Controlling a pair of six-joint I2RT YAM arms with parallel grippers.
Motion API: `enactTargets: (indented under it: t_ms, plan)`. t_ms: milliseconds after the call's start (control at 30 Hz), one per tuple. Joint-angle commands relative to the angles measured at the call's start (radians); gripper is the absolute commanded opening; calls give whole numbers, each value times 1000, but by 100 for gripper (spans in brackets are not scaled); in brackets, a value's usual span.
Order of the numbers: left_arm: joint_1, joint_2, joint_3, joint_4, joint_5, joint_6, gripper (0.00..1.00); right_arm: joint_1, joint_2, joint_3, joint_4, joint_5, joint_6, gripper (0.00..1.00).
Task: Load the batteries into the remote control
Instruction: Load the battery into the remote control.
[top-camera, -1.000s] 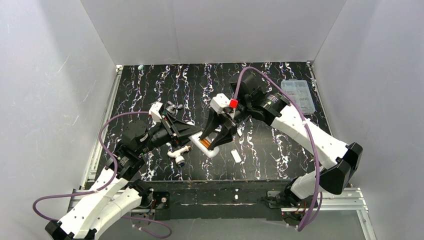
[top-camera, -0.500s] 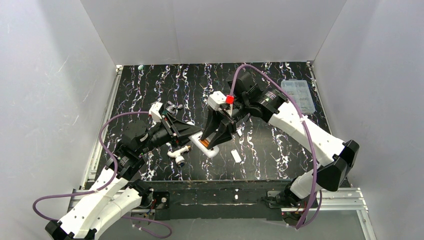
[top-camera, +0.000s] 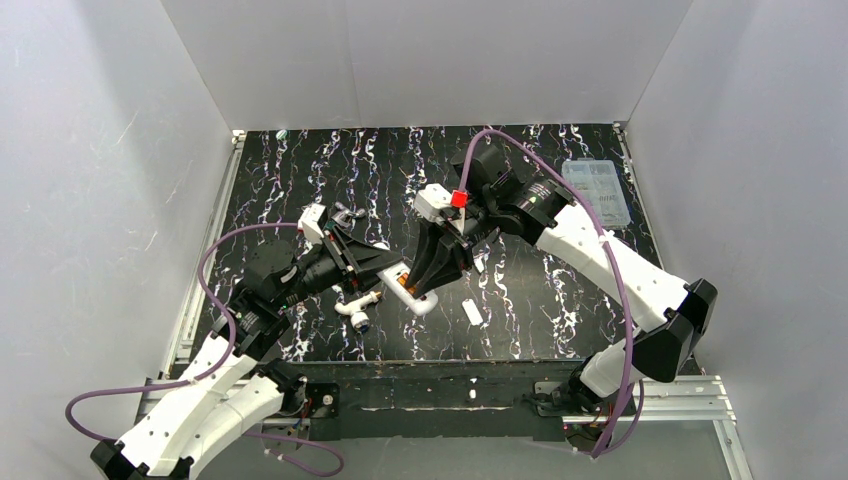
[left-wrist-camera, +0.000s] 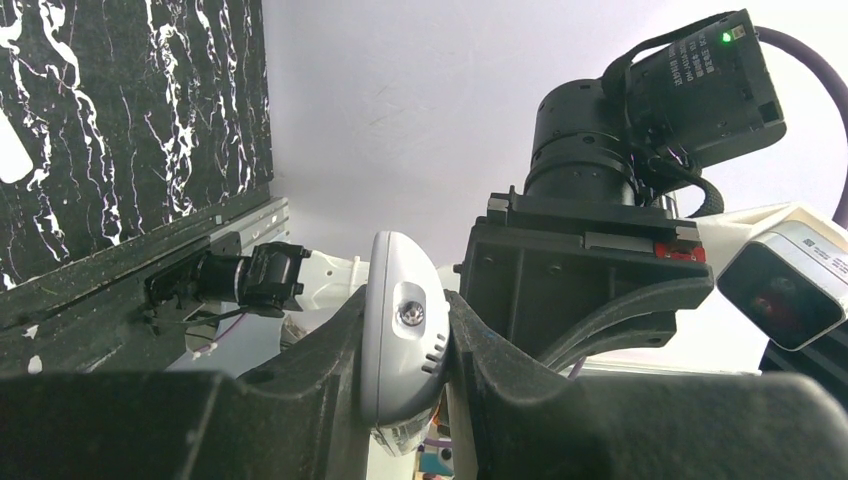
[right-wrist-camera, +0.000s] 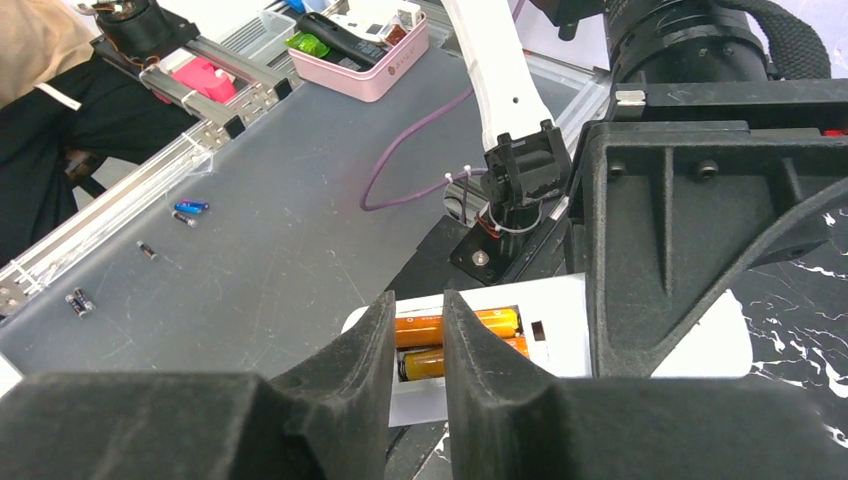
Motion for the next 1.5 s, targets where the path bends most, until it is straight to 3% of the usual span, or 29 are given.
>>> enactTargets:
  t_ms: [0, 333, 800, 1067, 1333, 1433, 1467]
  plan:
    - [-1, -12, 34, 161, 47, -42, 0, -1, 36, 2, -14, 50, -7, 27]
    - [-1, -8, 34, 188, 45, -66, 0, -2, 42, -15, -21, 82, -31, 13]
    - [0, 8, 55, 236, 41, -91, 0, -2, 36, -74, -81, 94, -120, 5]
    - [-1, 15, 58, 283, 35, -108, 0, -3, -9, -148, -33, 84, -113, 3]
    - [-1, 25, 66, 331, 31, -126, 0, -3, -115, -337, 387, 75, 169, 2]
    - [-1, 26, 71, 355, 26, -135, 0, -3, -178, -519, 847, 94, 475, 2]
    - [-1, 26, 72, 359, 27, -139, 0, -2, -184, -544, 921, 102, 514, 2]
